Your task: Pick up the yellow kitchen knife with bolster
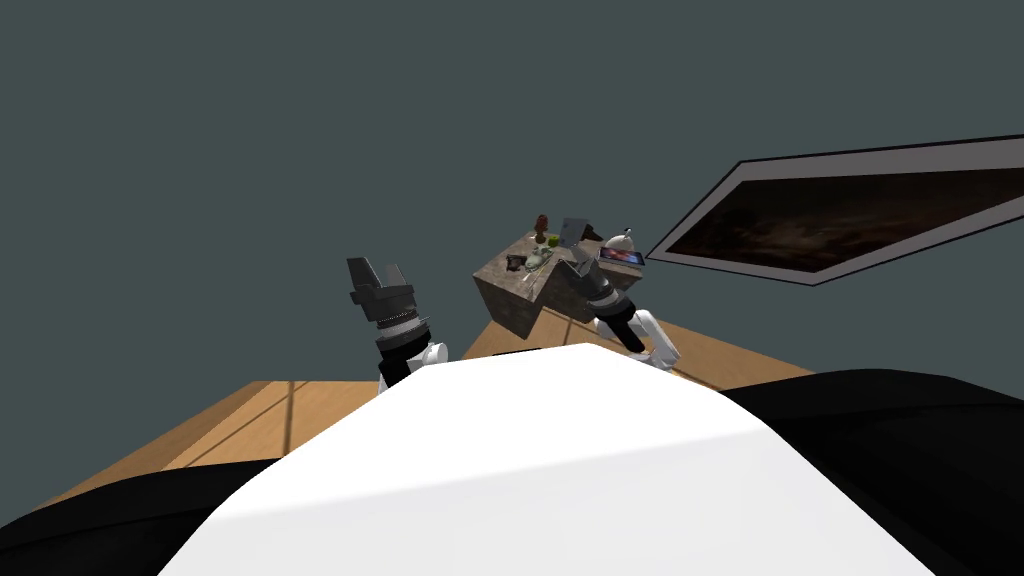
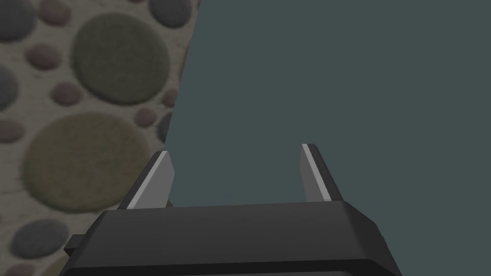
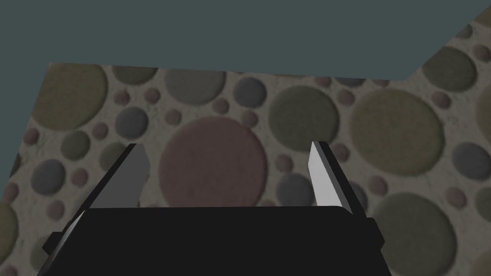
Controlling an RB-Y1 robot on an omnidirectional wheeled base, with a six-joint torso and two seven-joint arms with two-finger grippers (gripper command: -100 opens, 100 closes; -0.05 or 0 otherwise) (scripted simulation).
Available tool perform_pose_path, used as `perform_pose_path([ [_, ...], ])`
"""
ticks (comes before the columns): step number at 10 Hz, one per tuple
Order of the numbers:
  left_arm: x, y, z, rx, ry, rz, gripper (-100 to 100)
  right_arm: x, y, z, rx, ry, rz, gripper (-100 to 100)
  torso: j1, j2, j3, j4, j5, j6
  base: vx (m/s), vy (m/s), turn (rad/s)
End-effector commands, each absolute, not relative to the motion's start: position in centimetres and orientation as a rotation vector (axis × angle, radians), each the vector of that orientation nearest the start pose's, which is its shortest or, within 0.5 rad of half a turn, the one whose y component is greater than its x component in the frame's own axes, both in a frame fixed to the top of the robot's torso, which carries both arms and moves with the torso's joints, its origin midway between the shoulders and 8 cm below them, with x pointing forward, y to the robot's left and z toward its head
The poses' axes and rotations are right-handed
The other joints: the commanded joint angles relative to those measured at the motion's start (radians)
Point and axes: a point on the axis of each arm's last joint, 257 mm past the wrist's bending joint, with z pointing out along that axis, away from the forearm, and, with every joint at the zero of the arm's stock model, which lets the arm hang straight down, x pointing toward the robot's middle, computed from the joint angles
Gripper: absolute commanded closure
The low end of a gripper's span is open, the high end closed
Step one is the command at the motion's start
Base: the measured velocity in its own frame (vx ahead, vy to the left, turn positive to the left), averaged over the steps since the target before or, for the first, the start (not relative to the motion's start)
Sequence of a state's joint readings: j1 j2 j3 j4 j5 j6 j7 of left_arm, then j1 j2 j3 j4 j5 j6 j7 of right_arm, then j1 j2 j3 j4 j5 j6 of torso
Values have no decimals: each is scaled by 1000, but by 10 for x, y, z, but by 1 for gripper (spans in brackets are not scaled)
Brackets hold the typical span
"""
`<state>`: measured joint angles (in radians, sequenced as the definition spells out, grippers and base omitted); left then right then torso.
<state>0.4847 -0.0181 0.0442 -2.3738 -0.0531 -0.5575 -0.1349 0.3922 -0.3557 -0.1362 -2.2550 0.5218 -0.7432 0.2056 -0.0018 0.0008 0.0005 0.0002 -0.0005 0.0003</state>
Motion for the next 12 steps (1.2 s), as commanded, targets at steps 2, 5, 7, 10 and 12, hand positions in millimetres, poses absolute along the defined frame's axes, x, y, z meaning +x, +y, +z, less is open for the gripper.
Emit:
perform_pose_path([
  [2,311,278,79,-455,539,-1133,0,326,-184,28,-435,913,664,-100,0,0,0,0,0,0,-13,-23,96],
  [5,311,278,79,-455,539,-1133,0,328,-184,10,-598,945,529,-100,1,-1,0,0,0,0,-14,-14,104],
  [7,311,278,79,-455,539,-1133,0,330,-185,-2,-686,964,458,-100,1,-1,0,0,0,0,-8,-13,119],
  [10,311,278,79,-455,539,-1133,0,333,-186,-19,-787,991,377,-100,1,-1,-1,0,0,0,-1,-9,113],
  [12,311,278,79,-455,539,-1133,0,335,-190,-34,-875,1013,312,-100,1,-2,-1,0,0,0,7,-5,120],
])
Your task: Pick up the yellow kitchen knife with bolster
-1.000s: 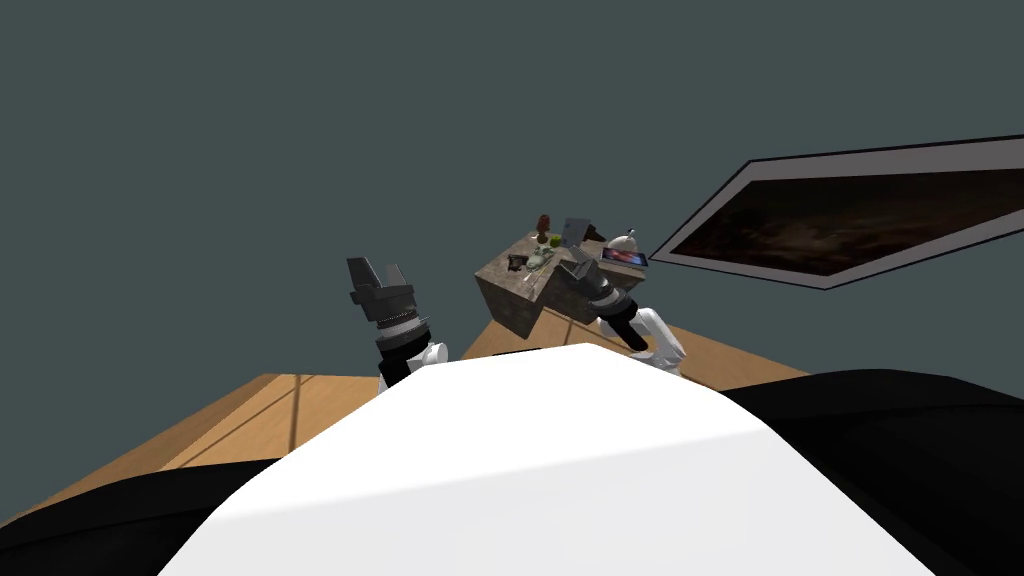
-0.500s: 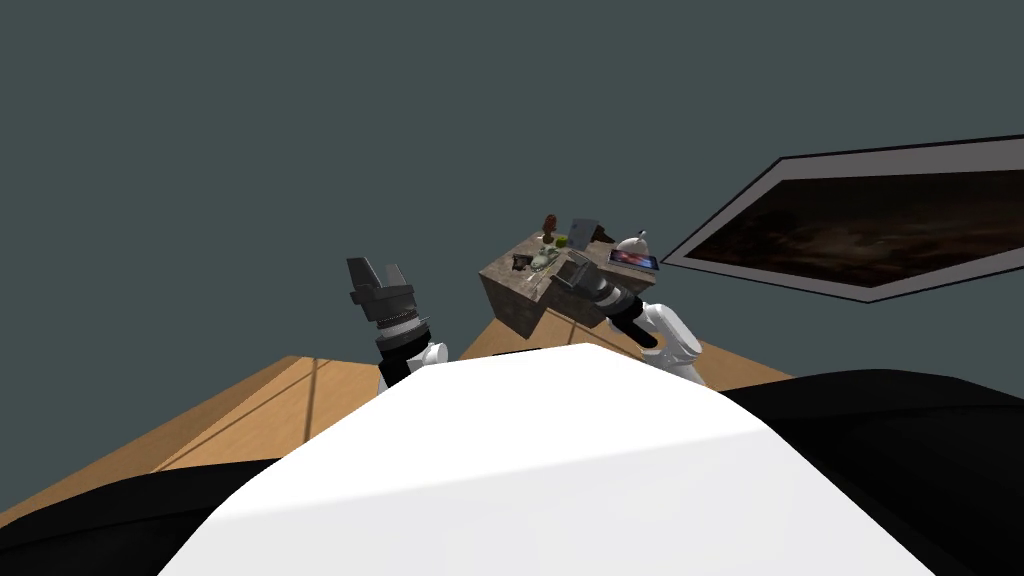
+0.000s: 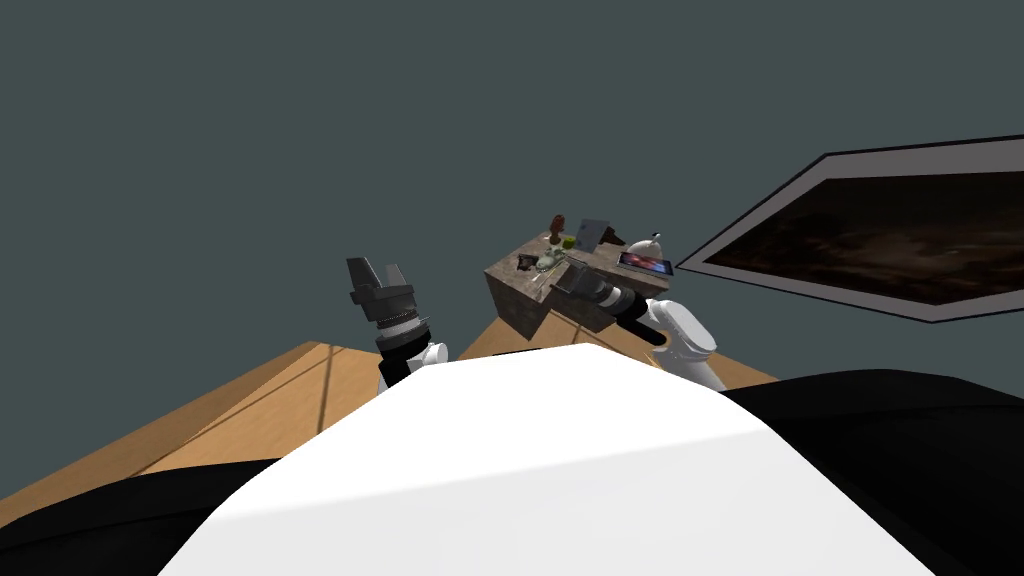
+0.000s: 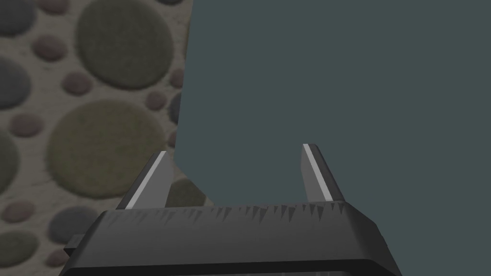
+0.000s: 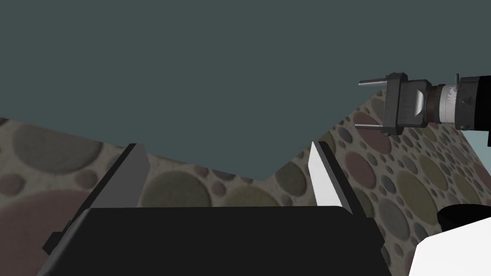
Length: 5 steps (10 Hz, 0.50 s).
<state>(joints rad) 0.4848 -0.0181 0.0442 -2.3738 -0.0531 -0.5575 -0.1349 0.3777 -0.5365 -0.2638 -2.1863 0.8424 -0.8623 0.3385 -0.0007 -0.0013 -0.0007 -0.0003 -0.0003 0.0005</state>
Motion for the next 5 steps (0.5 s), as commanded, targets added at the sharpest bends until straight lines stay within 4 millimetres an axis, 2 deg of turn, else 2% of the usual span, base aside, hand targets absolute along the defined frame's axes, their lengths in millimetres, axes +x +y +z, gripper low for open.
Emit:
perform_pose_path([
  [1,311,278,79,-455,539,-1133,0,335,-196,-47,-947,1030,266,-100,0,0,0,0,0,0,12,-1,167],
  [4,311,278,79,-455,539,-1133,0,337,-204,-69,-1049,1065,195,-100,0,-1,0,0,0,-1,17,-3,135],
  [5,311,278,79,-455,539,-1133,0,336,-212,-83,-1117,1087,162,-100,0,-1,-1,0,0,0,31,3,197],
])
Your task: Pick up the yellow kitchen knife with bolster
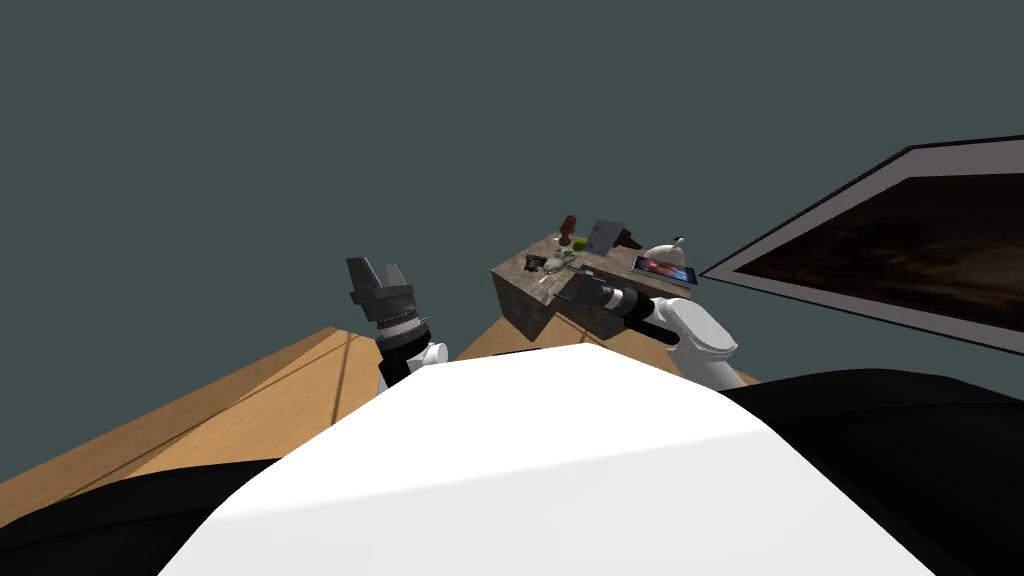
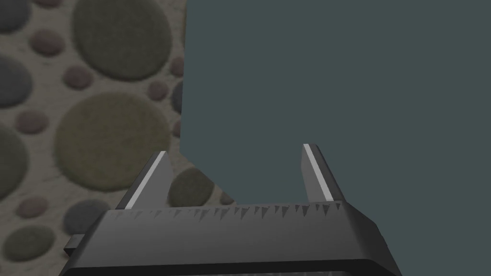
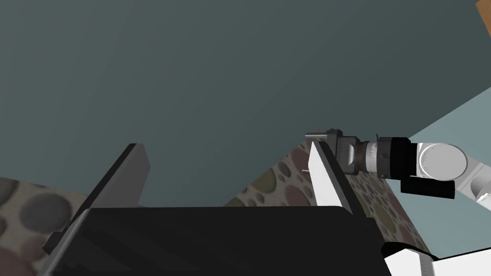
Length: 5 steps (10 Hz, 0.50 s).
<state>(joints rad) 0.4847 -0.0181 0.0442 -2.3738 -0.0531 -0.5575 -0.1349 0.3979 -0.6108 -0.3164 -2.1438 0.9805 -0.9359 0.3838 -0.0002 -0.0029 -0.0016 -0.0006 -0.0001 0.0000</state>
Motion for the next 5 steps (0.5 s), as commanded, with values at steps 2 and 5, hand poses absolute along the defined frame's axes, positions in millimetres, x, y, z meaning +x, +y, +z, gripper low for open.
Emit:
perform_pose_path([
  [2,311,278,79,-455,539,-1133,0,335,-223,-103,-1201,1122,116,-100,0,0,0,0,0,1,32,1,153],
  [5,311,278,79,-455,539,-1133,0,333,-238,-128,-1300,1169,62,-100,0,-1,-1,0,0,0,40,0,154],
])
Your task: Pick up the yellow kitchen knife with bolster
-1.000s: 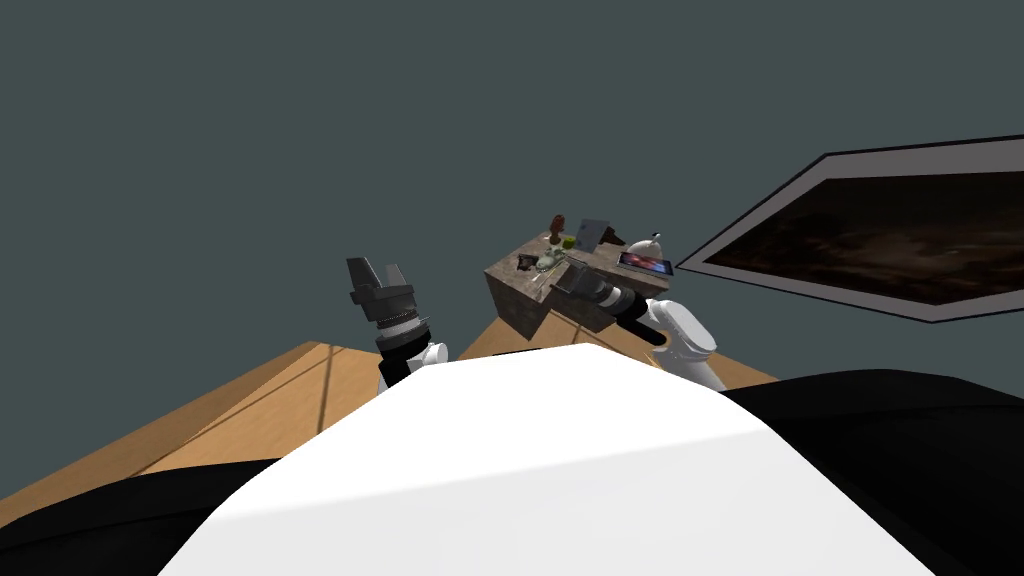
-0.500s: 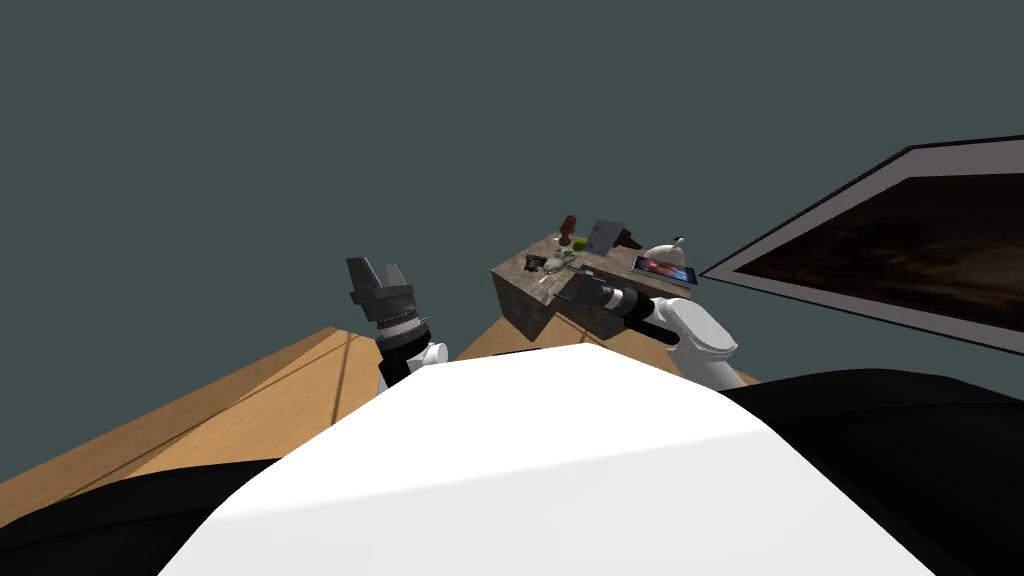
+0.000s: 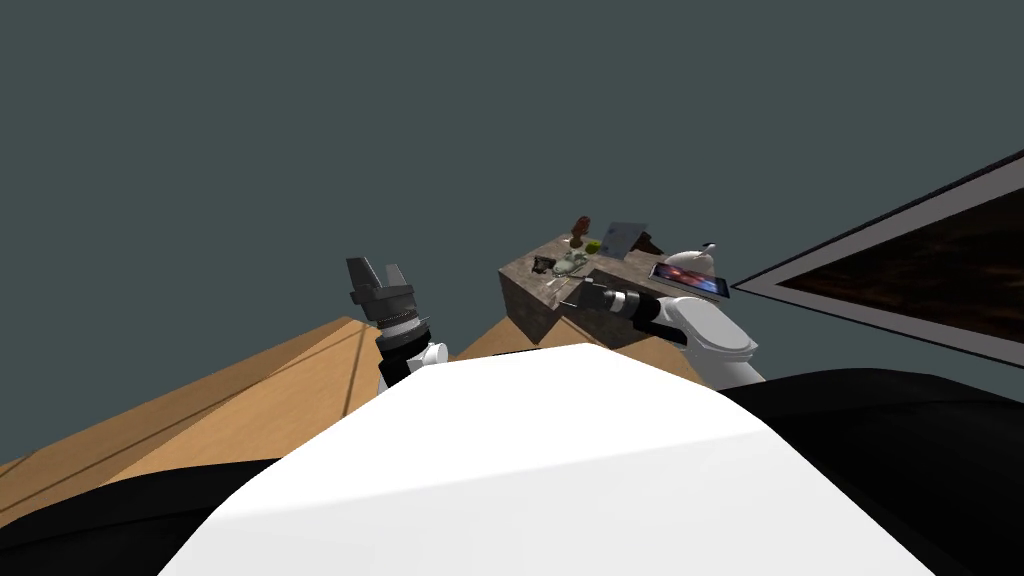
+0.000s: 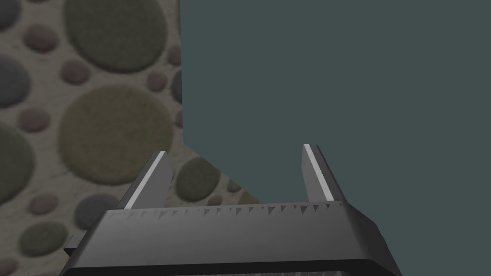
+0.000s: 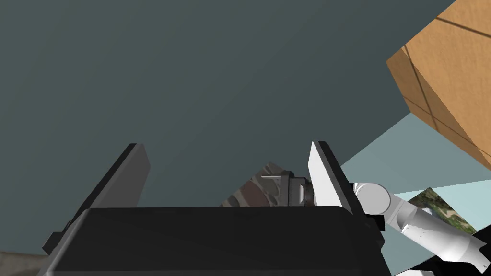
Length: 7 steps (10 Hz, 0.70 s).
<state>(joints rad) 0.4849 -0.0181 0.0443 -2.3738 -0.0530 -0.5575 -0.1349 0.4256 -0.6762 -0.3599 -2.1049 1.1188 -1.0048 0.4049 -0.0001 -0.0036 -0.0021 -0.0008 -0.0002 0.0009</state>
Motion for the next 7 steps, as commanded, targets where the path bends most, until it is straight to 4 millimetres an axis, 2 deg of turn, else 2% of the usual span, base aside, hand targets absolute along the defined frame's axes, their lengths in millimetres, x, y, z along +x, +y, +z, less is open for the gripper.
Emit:
perform_pose_path([
  [1,311,278,79,-455,539,-1133,0,328,-250,-145,-1363,1204,47,-100,0,0,0,0,0,0,52,10,186],
  [2,311,278,79,-455,539,-1133,0,329,-253,-149,-1381,1213,31,-100,1,-1,0,0,0,-1,48,1,114],
  [3,311,278,79,-455,539,-1133,0,322,-266,-166,-1442,1251,21,-100,0,-1,0,0,0,0,62,-1,217],
  [4,311,278,79,-455,539,-1133,0,323,-269,-170,-1459,1260,6,-100,0,-1,-1,0,0,-1,55,-4,138],
  [5,311,278,79,-455,539,-1133,0,315,-285,-188,-1524,1306,-4,-100,0,-1,-1,0,0,0,61,8,267],
  [6,311,278,79,-455,539,-1133,0,315,-287,-191,-1534,1311,-13,-100,1,-1,-1,0,0,-1,49,0,94],
  [7,311,278,79,-455,539,-1133,0,305,-303,-209,-1596,1361,-17,-100,1,-1,-1,0,0,0,65,2,193],
])
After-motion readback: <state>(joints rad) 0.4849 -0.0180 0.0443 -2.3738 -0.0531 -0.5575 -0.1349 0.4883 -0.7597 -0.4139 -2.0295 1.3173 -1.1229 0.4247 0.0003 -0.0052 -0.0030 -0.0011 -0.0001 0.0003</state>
